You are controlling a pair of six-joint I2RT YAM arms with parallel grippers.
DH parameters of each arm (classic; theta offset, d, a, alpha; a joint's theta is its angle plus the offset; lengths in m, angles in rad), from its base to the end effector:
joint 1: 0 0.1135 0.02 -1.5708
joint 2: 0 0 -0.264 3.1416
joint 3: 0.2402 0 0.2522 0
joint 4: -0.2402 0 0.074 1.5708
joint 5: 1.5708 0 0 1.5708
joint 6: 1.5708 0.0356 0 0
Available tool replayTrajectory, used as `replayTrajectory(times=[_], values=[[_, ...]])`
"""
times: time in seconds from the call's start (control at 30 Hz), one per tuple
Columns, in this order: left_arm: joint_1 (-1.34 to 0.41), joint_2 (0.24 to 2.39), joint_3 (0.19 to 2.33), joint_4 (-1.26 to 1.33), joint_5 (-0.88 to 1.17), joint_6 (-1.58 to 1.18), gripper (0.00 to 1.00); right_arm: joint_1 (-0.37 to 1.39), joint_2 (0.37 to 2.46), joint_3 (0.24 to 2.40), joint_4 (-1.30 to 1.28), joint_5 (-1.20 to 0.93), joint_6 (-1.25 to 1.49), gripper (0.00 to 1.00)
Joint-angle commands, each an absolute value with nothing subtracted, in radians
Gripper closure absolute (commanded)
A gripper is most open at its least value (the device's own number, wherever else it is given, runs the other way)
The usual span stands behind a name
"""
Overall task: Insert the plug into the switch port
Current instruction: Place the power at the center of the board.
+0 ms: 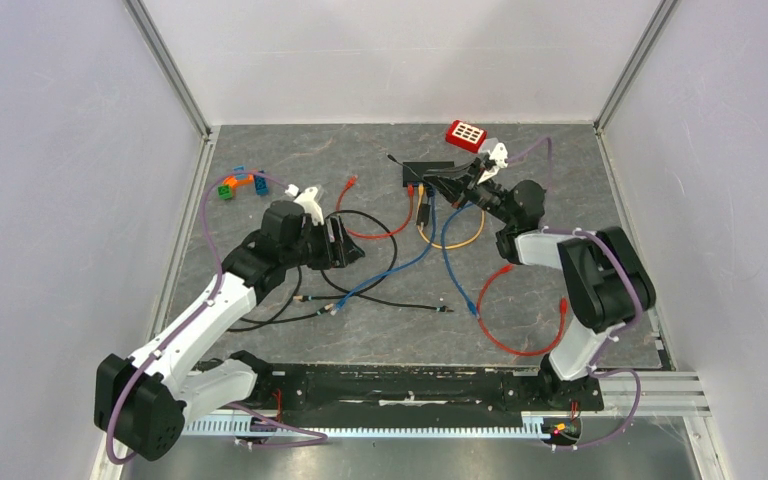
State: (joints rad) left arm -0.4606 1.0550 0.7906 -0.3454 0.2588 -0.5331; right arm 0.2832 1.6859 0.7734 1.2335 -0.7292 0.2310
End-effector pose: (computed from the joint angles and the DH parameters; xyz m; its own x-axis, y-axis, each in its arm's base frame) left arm 0.2027 -0.1107 0.2750 -0.7557 -0.1734 -0.6315 0.2712 0.7948 -0.5428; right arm 0.3228 0.1186 0.2504 0.1082 0.2093 -0.9718 -0.8631 0.5048 0.0126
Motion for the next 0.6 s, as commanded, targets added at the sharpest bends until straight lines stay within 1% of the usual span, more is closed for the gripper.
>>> replayTrajectory(times=[0.0,0.1,0.2,0.27,0.3,0.4,0.57], values=[[-0.463,1.063,0.856,-0.337,0.247,-0.496,0.31,0.281,1.474,0.83,0.725,-0.728,-0.205,1.0],[-0.463,1.058,0.842,-0.344,0.24,-0.481,0.31,0.278,1.392,0.913,0.287,-0.643,-0.519,1.0],[-0.462,1.052,0.816,-0.335,0.243,-0.486,0.31,0.263,1.338,0.95,0.01,-0.543,-0.773,1.0],[-0.462,1.044,0.799,-0.323,0.249,-0.496,0.31,0.257,1.312,0.954,-0.199,-0.516,-1.006,1.0],[-0.462,1.043,0.792,-0.32,0.251,-0.501,0.31,0.256,1.302,0.948,-0.261,-0.486,-1.111,1.0],[-0.462,1.035,0.777,-0.314,0.259,-0.508,0.31,0.242,1.284,0.924,-0.393,-0.39,-1.284,1.0],[-0.462,1.032,0.761,-0.304,0.26,-0.515,0.31,0.235,1.348,0.861,-0.456,-0.347,-1.335,1.0]])
